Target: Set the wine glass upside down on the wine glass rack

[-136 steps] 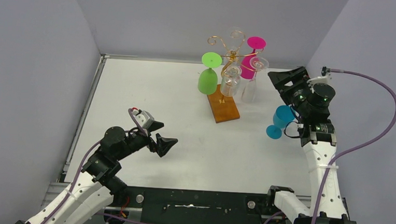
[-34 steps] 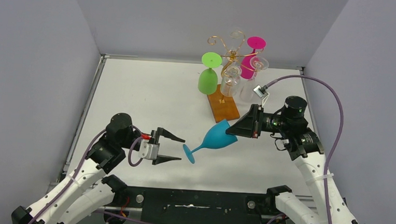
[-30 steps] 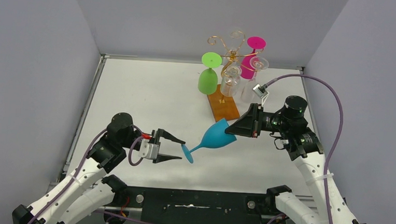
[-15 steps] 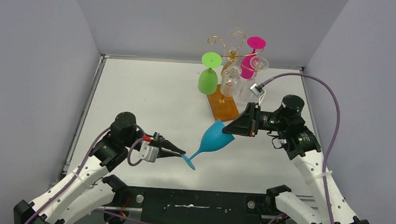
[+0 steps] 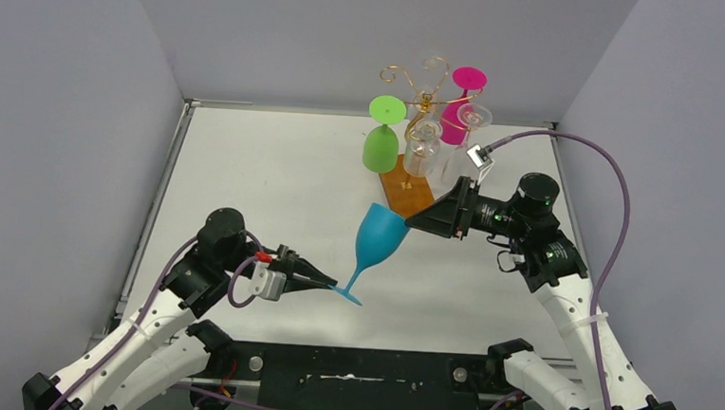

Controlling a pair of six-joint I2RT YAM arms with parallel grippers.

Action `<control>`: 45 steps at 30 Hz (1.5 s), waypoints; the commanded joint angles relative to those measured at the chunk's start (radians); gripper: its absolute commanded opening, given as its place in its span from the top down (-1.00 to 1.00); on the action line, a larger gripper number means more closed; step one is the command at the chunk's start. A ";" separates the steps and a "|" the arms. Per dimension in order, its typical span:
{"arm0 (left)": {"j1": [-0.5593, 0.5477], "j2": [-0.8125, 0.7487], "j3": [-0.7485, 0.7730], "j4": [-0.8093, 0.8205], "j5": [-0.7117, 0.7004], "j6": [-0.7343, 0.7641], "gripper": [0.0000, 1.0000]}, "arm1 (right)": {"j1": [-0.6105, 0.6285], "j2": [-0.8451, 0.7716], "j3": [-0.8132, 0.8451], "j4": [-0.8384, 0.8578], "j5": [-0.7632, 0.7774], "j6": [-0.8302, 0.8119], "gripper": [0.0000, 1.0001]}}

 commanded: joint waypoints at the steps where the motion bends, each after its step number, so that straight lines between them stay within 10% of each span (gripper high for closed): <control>1: 0.006 -0.022 -0.007 0.031 0.011 -0.013 1.00 | -0.001 -0.038 0.043 0.055 0.086 0.021 -0.08; 10: 0.006 -0.062 -0.049 0.035 -0.105 -0.060 1.00 | -0.066 -0.072 0.098 -0.054 0.243 -0.044 -0.98; 30: 0.065 0.061 0.038 0.213 -0.902 -0.966 1.00 | -0.095 -0.161 0.184 -0.263 0.455 -0.191 -0.95; 45: 0.392 0.364 0.294 0.298 -0.768 -1.423 1.00 | -0.100 -0.190 0.179 -0.258 0.489 -0.195 -0.95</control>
